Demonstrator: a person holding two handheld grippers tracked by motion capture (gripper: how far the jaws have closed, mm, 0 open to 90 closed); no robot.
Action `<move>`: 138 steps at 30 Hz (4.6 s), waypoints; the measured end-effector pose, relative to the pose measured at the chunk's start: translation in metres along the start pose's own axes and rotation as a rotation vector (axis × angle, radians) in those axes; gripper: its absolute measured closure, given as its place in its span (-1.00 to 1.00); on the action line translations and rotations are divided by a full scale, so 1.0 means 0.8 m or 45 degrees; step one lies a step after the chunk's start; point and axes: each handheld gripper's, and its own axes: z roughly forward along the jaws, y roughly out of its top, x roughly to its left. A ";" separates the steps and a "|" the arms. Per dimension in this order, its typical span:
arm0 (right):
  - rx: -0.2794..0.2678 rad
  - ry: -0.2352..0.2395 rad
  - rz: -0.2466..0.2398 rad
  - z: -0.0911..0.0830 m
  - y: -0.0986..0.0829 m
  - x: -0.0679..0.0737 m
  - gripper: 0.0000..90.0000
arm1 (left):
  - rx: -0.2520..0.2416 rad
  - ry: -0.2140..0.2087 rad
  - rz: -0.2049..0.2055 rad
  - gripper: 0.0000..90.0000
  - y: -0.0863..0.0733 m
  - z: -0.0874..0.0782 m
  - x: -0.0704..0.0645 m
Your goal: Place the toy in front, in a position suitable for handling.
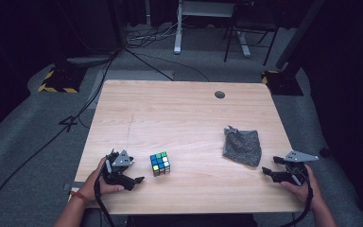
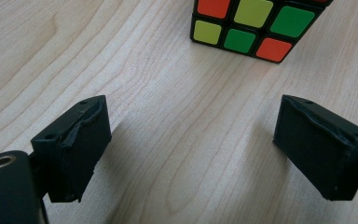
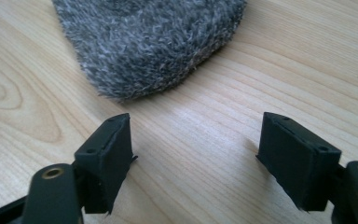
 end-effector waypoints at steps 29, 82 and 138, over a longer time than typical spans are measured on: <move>-0.005 0.006 -0.141 -0.015 0.033 0.004 -0.43 | -0.020 -0.079 0.036 -0.62 0.040 0.003 -0.009; 0.083 0.122 -0.233 0.085 0.097 0.014 0.64 | -0.033 -0.225 0.169 -0.28 0.096 0.080 -0.032; -0.204 0.403 -0.416 0.031 0.182 0.119 0.72 | -0.068 -0.241 0.369 -0.26 0.206 0.107 -0.073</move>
